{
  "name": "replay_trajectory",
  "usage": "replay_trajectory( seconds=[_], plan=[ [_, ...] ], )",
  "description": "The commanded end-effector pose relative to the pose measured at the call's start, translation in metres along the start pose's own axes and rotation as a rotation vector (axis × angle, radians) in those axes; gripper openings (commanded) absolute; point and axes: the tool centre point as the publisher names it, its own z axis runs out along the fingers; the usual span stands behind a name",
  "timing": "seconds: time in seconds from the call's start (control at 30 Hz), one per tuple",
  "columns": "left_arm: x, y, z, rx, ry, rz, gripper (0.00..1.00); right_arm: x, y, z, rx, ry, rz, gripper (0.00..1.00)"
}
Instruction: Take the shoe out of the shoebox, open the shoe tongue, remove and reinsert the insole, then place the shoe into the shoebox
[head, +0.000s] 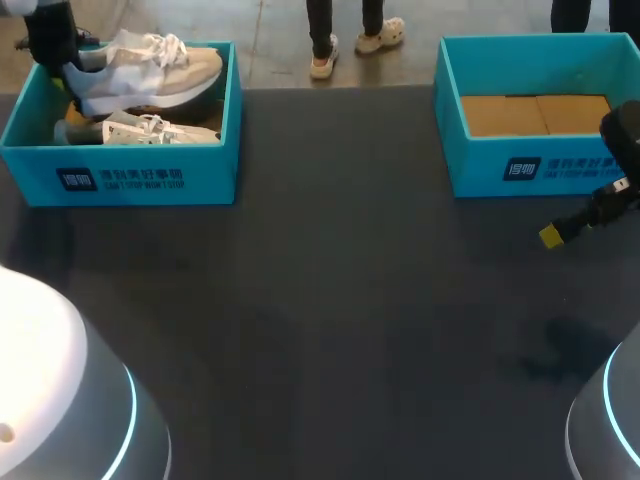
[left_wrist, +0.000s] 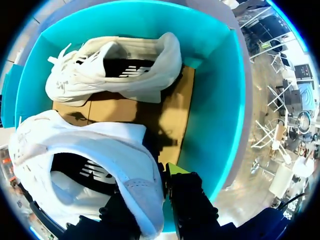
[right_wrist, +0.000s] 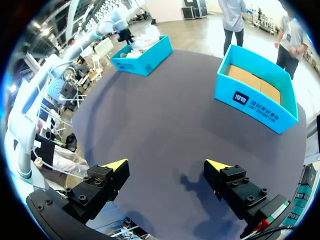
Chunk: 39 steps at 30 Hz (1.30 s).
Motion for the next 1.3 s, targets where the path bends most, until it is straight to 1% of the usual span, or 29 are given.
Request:
replay_trajectory(
  seconds=[0.03,0.23,0.7,0.83,1.1,1.3],
  plan=[
    [0.008,-0.008,-0.015,-0.022,-0.014,0.001,0.00,0.000,0.000,0.001,0.000,-0.001,0.001,1.00],
    [0.011,-0.008,-0.020,-0.048,-0.010,0.014,0.00,0.000,0.000,0.001,0.000,-0.001,0.001,1.00],
    [0.017,-0.005,-0.012,-0.051,0.021,0.015,0.00,0.000,0.000,0.001,0.000,-0.001,0.001,1.00],
    [0.014,-0.004,-0.003,-0.051,0.041,0.019,0.00,0.000,0.000,0.001,0.000,-0.001,0.001,1.00],
    [0.012,0.001,0.017,-0.022,0.074,0.009,0.00,0.000,0.000,0.001,0.000,-0.001,0.001,1.00],
    [0.011,0.005,0.023,-0.009,0.081,-0.001,0.00,0.000,0.000,0.001,0.000,-0.001,0.001,1.00]
  ],
)
